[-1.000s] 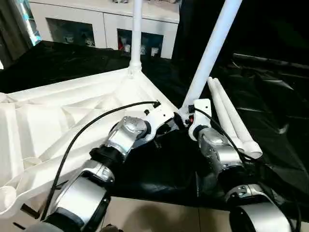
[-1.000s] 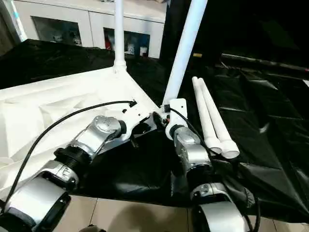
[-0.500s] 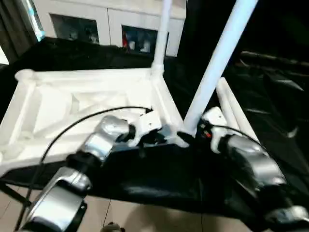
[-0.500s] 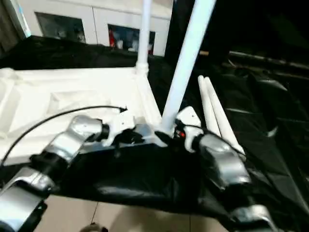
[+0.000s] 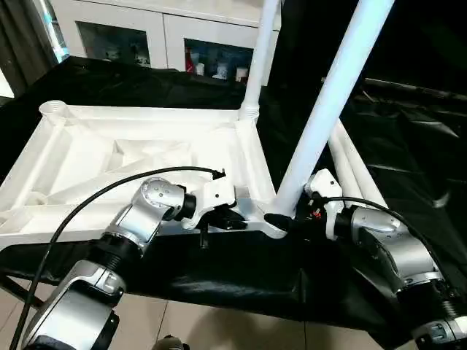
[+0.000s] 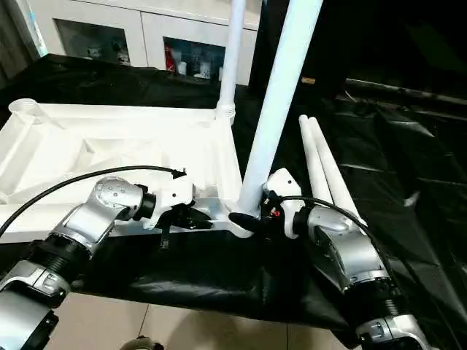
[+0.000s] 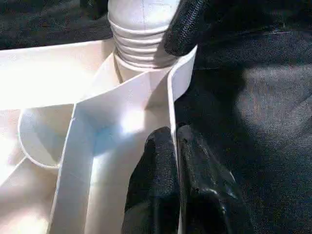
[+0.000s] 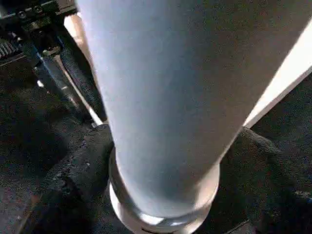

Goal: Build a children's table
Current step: Rotate leg to tighten

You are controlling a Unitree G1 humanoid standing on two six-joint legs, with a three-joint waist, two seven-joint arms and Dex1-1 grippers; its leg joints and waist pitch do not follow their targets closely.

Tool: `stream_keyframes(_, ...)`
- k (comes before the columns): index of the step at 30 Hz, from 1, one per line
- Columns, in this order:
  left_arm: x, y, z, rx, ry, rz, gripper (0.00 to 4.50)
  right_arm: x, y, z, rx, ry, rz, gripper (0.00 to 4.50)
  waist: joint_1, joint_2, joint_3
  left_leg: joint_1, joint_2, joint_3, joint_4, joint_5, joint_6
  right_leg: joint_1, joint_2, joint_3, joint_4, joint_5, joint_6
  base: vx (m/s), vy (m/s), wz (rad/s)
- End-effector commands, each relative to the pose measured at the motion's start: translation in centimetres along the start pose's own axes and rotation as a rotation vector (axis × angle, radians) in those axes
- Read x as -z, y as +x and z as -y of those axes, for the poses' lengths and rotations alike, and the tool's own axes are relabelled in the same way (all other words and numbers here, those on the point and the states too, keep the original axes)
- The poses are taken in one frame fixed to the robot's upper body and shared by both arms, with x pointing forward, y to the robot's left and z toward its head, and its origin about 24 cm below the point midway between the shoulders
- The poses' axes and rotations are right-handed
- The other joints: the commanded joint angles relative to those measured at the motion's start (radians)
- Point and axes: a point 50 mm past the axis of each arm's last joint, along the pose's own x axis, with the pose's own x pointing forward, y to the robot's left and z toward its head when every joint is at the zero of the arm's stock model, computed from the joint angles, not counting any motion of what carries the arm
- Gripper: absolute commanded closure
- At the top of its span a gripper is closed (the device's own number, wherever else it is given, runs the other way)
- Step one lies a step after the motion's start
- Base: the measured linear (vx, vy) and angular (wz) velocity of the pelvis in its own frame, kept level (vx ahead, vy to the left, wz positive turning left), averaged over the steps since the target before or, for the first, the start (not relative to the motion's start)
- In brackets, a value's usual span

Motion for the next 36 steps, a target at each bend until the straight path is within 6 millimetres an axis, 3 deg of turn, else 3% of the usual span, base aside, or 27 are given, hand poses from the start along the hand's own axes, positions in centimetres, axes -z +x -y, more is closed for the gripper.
stream_keyframes(1, -0.4, 0.5, 0.5, 0.043, 0.026, 0.008, 4.50, 0.0, 0.0, 0.0, -0.006, -0.017, -0.027, 1.41, 0.000, 0.004, -0.068, 0.020, 0.066, -0.033, -0.077, -0.256, -0.002, 0.041, -0.077, 0.052, -0.072, -0.215, -0.211, 0.000, 0.000, 0.00)
stream_keyframes(6, -0.2, 0.5, 0.5, 0.031, 0.022, -0.001, 4.50, 0.3, 0.1, 0.1, 0.009, -0.004, -0.027, 1.71, 0.000, 0.006, -0.067, 0.020, 0.066, -0.033, -0.078, -0.264, -0.007, 0.041, -0.076, 0.052, -0.073, -0.224, -0.209, 0.000, 0.000, 0.00)
stream_keyframes(10, 0.3, 0.7, -0.2, -0.059, -0.023, -0.031, 4.50, 1.1, 0.4, 0.8, 0.162, 0.065, -0.009, 1.78, -0.002, 0.008, -0.065, 0.022, 0.066, -0.033, -0.080, -0.288, -0.019, 0.036, -0.077, 0.053, -0.077, -0.258, -0.204, 0.000, 0.000, 0.00)
stream_keyframes(15, 0.4, 1.6, -1.4, -0.207, -0.091, -0.056, 4.50, 2.5, 1.2, 1.8, 0.396, 0.184, -0.008, 1.80, -0.010, 0.009, -0.061, 0.029, 0.063, -0.042, -0.084, -0.371, -0.058, 0.028, -0.081, 0.050, -0.096, -0.416, -0.158, 0.000, 0.000, 0.00)
stream_keyframes(18, -0.1, 3.0, -2.4, -0.341, -0.165, -0.085, 4.50, 2.9, 2.8, 2.2, 0.583, 0.294, -0.013, 1.80, -0.018, 0.014, -0.062, 0.028, 0.062, -0.043, -0.085, -0.380, -0.069, 0.024, -0.079, 0.050, -0.096, -0.415, -0.154, 0.000, 0.000, 0.00)
stream_keyframes(19, -0.6, 3.7, -2.9, -0.405, -0.207, -0.089, 4.50, 2.7, 3.7, 2.3, 0.671, 0.328, -0.024, 1.80, -0.020, 0.020, -0.063, 0.032, 0.061, -0.046, -0.084, -0.399, -0.078, 0.023, -0.079, 0.048, -0.098, -0.430, -0.154, 0.000, 0.000, 0.00)
stream_keyframes(20, -1.1, 4.5, -3.1, -0.449, -0.231, -0.095, 4.50, 2.5, 4.8, 2.1, 0.726, 0.366, -0.036, 1.80, -0.028, 0.015, -0.061, 0.032, 0.059, -0.043, -0.083, -0.412, -0.084, 0.018, -0.079, 0.049, -0.100, -0.447, -0.156, 0.000, 0.000, 0.00)
stream_keyframes(21, -1.5, 5.0, -3.2, -0.472, -0.243, -0.098, 4.50, 2.3, 5.5, 2.0, 0.754, 0.386, -0.044, 1.80, -0.029, 0.018, -0.062, 0.036, 0.057, -0.046, -0.081, -0.426, -0.085, 0.016, -0.079, 0.047, -0.104, -0.473, -0.150, 0.000, 0.000, 0.00)
stream_keyframes(25, -2.9, 6.8, -2.9, -0.465, -0.227, -0.093, 4.50, 0.5, 8.2, 0.8, 0.718, 0.374, -0.003, 1.80, -0.028, 0.019, -0.065, 0.030, 0.057, -0.047, -0.085, -0.426, -0.068, 0.022, -0.077, 0.046, -0.108, -0.431, -0.128, 0.000, 0.000, 0.00)
stream_keyframes(28, -3.2, 7.1, -2.8, -0.455, -0.201, -0.085, 4.50, -0.1, 8.6, 0.7, 0.703, 0.353, 0.011, 1.80, -0.026, 0.019, -0.066, 0.026, 0.055, -0.044, -0.085, -0.395, -0.052, 0.026, -0.075, 0.048, -0.103, -0.372, -0.139, 0.000, 0.000, 0.00)
stream_keyframes(31, -3.2, 7.0, -2.9, -0.448, -0.185, -0.087, 4.50, -0.3, 8.6, 0.9, 0.696, 0.359, 0.024, 1.11, -0.026, 0.018, -0.065, 0.024, 0.056, -0.043, -0.086, -0.385, -0.041, 0.029, -0.075, 0.048, -0.101, -0.364, -0.145, 0.000, 0.000, 0.00)
stream_keyframes(36, -3.0, 6.4, -3.0, -0.410, -0.148, -0.064, 4.50, -0.4, 7.6, 1.8, 0.693, 0.292, 0.021, 0.72, -0.027, 0.018, -0.063, 0.027, 0.057, -0.046, -0.087, -0.419, -0.042, 0.024, -0.078, 0.046, -0.111, -0.442, -0.126, 0.000, 0.000, 0.00)
